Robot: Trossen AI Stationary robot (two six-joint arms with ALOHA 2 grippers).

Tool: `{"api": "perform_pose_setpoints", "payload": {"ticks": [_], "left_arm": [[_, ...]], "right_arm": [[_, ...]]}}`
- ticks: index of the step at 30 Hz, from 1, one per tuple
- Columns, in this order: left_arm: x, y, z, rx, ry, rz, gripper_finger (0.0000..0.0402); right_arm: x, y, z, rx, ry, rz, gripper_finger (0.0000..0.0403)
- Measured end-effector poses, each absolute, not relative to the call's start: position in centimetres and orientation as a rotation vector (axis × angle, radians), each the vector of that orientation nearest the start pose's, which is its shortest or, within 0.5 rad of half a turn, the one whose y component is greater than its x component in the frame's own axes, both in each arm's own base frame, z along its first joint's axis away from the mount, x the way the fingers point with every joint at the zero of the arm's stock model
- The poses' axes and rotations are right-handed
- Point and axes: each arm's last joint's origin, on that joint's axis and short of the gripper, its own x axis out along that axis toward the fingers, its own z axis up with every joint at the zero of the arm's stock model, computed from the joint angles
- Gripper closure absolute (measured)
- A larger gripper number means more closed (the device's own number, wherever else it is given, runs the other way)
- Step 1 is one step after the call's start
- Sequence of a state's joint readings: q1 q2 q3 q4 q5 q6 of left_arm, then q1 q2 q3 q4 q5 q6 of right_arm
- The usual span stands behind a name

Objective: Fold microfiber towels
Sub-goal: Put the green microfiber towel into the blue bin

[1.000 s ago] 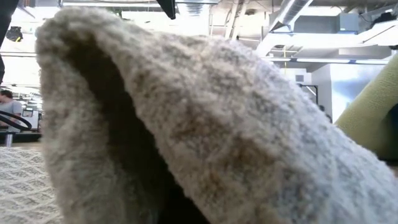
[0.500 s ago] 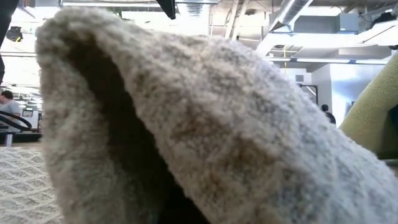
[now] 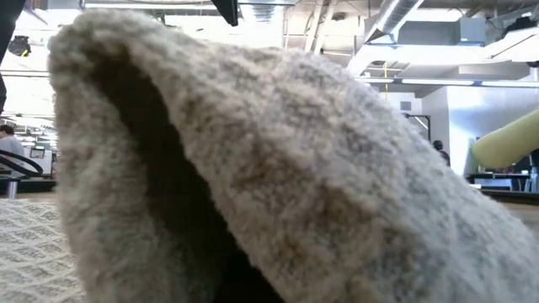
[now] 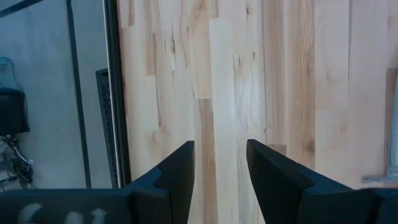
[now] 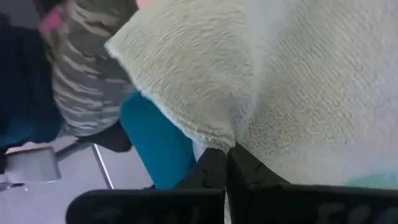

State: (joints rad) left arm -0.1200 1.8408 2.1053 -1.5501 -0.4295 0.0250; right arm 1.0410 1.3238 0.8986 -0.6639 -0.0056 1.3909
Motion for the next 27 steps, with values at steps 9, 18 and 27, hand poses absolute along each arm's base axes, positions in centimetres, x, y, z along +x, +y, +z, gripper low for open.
{"api": "perform_pose_setpoints", "payload": {"ticks": [9, 18, 27], "left_arm": [[33.9, -3.0, 39.0, 0.342, 1.23, 0.179, 0.0262], [34.5, -3.5, 39.1, 0.318, 1.178, 0.029, 0.0262], [34.5, -3.5, 39.1, 0.319, 1.177, 0.028, 0.0262]], "right_arm": [[11.9, 23.7, 21.2, 0.66, 1.47, 0.107, 0.039], [12.1, 23.9, 20.6, 0.663, 1.495, 0.087, 0.0382], [12.1, 23.9, 20.7, 0.673, 1.501, 0.09, 0.033]]}}
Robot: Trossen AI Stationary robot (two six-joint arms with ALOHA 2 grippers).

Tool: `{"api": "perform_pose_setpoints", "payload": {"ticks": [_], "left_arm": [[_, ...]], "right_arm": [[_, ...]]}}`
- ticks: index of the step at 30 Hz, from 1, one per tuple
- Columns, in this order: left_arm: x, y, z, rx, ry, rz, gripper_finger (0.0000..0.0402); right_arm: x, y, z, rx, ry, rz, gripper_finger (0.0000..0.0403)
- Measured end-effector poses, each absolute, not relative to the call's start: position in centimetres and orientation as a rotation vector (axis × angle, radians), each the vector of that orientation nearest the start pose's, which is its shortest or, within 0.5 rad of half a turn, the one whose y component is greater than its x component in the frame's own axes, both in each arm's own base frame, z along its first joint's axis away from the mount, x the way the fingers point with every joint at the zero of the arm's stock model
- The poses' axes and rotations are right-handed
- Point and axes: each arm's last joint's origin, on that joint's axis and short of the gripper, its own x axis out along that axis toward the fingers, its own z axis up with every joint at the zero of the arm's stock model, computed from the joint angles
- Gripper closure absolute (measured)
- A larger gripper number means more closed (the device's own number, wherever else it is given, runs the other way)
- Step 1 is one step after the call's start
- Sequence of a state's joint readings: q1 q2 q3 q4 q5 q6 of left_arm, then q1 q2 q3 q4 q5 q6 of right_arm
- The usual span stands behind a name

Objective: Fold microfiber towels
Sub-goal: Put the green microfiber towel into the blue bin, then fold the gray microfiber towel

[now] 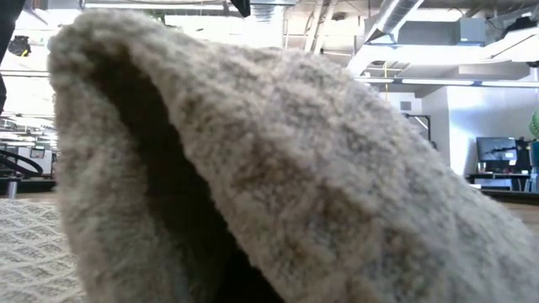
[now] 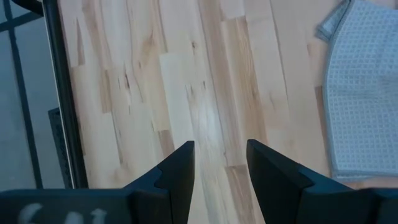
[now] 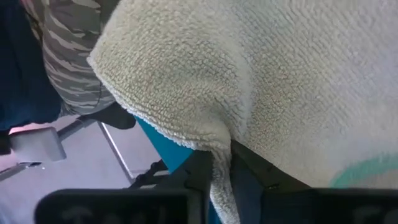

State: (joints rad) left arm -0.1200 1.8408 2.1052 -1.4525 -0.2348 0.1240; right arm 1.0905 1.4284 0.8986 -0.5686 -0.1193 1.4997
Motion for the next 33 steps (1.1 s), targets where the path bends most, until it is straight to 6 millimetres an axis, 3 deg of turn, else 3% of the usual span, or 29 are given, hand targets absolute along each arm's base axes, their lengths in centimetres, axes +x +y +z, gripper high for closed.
{"api": "perform_pose_setpoints", "payload": {"ticks": [6, 17, 23, 33], "left_arm": [[34.5, -3.5, 39.1, 0.322, 1.178, 0.027, 0.0262], [34.0, -3.4, 38.9, 0.293, 1.238, 0.048, 0.0262], [33.6, -3.7, 37.9, 0.201, 1.318, 0.021, 0.0262], [31.9, -4.9, 31.9, 0.052, 1.525, -0.048, 0.0262]], "right_arm": [[12.0, 23.9, 20.7, 0.737, 1.55, 0.041, 0.0284], [12.9, 23.4, 21.0, 0.837, 1.824, 0.113, 0.0206], [14.1, 22.3, 22.3, 0.811, 1.689, 0.266, 0.0197], [16.8, 18.2, 25.3, 0.537, 1.172, 0.365, 0.0206]]}}
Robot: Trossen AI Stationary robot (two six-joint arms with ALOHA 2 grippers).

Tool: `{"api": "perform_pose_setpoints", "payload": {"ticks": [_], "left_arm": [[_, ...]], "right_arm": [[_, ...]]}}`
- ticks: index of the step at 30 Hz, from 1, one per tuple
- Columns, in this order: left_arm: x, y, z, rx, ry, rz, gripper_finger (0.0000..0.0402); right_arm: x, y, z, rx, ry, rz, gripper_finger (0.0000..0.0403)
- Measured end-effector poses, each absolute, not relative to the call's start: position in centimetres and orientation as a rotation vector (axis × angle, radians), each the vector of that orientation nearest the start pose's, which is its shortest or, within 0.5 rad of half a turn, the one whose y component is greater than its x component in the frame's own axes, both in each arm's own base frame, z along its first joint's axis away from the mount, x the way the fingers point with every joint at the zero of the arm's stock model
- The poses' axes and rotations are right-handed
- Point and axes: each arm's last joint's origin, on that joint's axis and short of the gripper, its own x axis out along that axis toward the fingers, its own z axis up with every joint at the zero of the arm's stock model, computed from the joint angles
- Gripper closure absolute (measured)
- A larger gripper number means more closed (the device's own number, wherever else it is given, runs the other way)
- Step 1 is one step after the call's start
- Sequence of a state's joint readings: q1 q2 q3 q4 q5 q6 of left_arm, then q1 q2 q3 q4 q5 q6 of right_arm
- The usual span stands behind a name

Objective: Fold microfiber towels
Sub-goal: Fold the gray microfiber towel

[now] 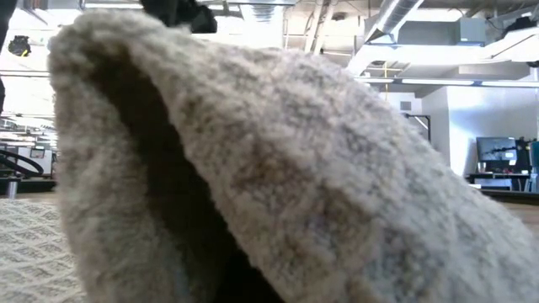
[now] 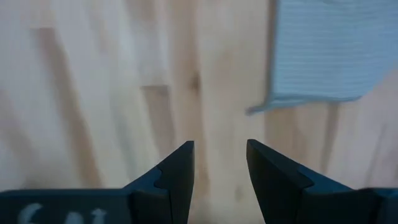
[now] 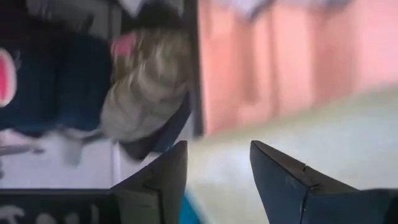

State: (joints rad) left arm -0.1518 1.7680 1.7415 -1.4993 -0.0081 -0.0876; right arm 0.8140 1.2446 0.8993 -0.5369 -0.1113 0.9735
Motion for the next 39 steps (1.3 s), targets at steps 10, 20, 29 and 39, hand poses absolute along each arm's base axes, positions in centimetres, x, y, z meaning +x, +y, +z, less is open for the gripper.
{"api": "perform_pose_setpoints", "payload": {"ticks": [10, 20, 29, 39], "left_arm": [[29.3, -2.4, 27.1, -0.13, 1.401, -0.129, 0.0262], [27.6, -1.7, 20.3, -0.338, 1.41, -0.216, 0.0262], [26.7, -2.2, 18.7, -0.369, 1.462, -0.217, 0.0262], [28.1, -2.5, 18.4, -0.385, 1.344, -0.287, 0.0262]], "right_arm": [[22.4, 12.1, 24.1, 0.438, 1.023, 0.104, 0.0208], [27.7, 8.6, 19.7, 0.513, 1.138, 0.279, 0.022], [30.3, 7.4, 15.7, 0.505, 1.165, 0.387, 0.0227], [30.9, 8.5, 13.8, 0.533, 1.19, 0.488, 0.0229]]}}
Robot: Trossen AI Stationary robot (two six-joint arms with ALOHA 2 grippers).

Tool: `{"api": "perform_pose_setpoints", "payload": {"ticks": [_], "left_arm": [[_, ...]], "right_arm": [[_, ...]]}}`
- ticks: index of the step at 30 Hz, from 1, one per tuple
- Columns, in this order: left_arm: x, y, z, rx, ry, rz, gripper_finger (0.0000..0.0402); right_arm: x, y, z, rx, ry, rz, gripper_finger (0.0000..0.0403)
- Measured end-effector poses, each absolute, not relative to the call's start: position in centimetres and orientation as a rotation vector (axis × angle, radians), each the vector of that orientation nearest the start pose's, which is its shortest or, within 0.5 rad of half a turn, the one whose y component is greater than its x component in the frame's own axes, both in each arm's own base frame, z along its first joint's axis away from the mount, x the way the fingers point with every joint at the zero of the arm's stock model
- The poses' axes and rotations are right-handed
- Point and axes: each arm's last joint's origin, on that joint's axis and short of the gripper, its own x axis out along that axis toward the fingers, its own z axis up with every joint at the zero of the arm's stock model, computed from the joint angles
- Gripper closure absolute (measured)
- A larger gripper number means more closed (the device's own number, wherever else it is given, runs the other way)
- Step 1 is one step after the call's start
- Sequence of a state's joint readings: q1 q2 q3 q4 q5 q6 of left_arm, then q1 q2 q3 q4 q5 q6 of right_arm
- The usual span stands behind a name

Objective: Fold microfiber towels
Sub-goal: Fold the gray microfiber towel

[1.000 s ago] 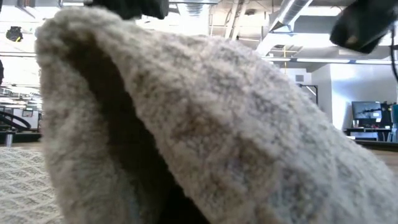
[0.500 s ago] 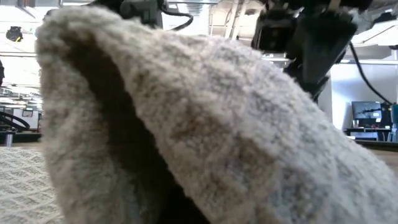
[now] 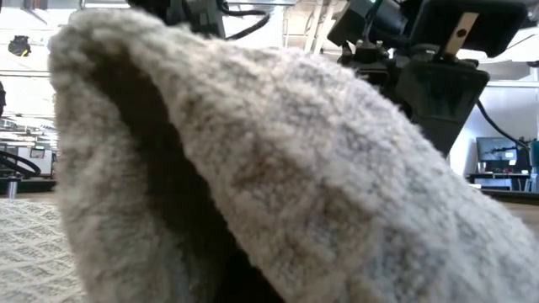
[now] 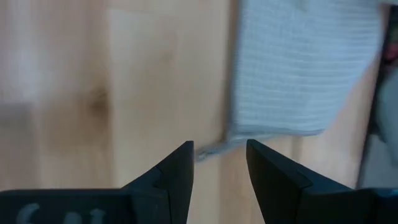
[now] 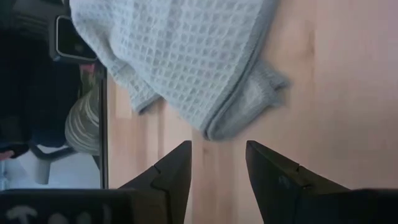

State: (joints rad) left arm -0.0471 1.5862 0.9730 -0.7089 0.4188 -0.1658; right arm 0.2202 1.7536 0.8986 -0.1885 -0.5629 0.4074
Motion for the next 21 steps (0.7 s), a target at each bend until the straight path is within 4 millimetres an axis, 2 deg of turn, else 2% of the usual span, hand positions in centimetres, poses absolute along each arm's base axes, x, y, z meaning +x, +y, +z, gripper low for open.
{"api": "perform_pose_setpoints", "payload": {"ticks": [5, 13, 21], "left_arm": [[29.2, -3.2, 17.1, -0.444, 1.33, -0.389, 0.0262], [29.7, -4.1, 13.7, -0.44, 1.444, -0.439, 0.0262], [30.1, -4.2, 12.5, -0.499, 1.469, -0.466, 0.0262]], "right_arm": [[30.9, 8.6, 14.0, 0.529, 1.18, 0.493, 0.0229], [30.7, 8.5, 15.0, 0.505, 1.147, 0.514, 0.023], [30.6, 8.5, 15.3, 0.502, 1.147, 0.51, 0.023]]}}
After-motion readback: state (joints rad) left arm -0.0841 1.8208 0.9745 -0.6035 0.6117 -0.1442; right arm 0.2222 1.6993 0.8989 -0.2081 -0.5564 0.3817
